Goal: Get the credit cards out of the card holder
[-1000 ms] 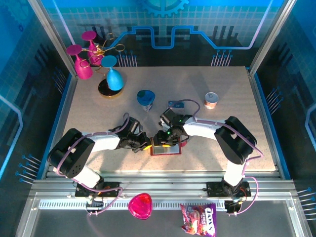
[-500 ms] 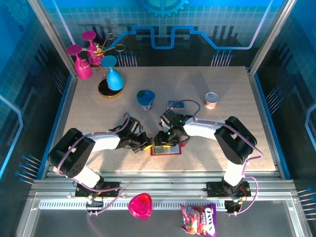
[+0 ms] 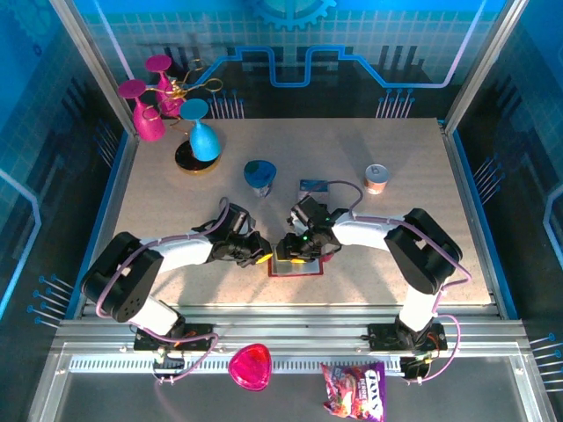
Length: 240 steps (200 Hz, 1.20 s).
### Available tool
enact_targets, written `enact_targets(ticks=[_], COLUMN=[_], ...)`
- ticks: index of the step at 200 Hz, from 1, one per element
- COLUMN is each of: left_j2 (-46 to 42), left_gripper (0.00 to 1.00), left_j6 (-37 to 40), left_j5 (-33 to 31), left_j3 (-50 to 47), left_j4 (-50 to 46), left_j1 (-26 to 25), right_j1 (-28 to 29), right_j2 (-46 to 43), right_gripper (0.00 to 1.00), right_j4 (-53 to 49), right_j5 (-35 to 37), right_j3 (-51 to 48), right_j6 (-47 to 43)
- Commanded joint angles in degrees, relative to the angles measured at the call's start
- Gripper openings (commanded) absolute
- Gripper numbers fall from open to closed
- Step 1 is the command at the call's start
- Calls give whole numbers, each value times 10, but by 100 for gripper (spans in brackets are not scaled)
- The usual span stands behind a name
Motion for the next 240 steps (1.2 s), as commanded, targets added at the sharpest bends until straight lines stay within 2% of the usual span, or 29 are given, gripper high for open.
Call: enact_targets(ticks=[1,65,161,240], left_j2=[-11,35,61,64], left_gripper=[16,23,22,22], left_j6=[-17,-20,-26,-31], left_j5=[19,49,48,54], left_j3=[4,16,11,18], left_j4=[10,28,40,45], left_j1=[-5,-18,-20,-21], right_j1=[-11,-22,-29,-43], right_j2=[-9,-15,-20,-23], right_gripper=[47,46,45,42], right_j4=[12,47,66,136], right_j5=[-12,-30,-41,-69], right_j3=[-20,-47,-68,-112], right_j6=[15,31,40,71])
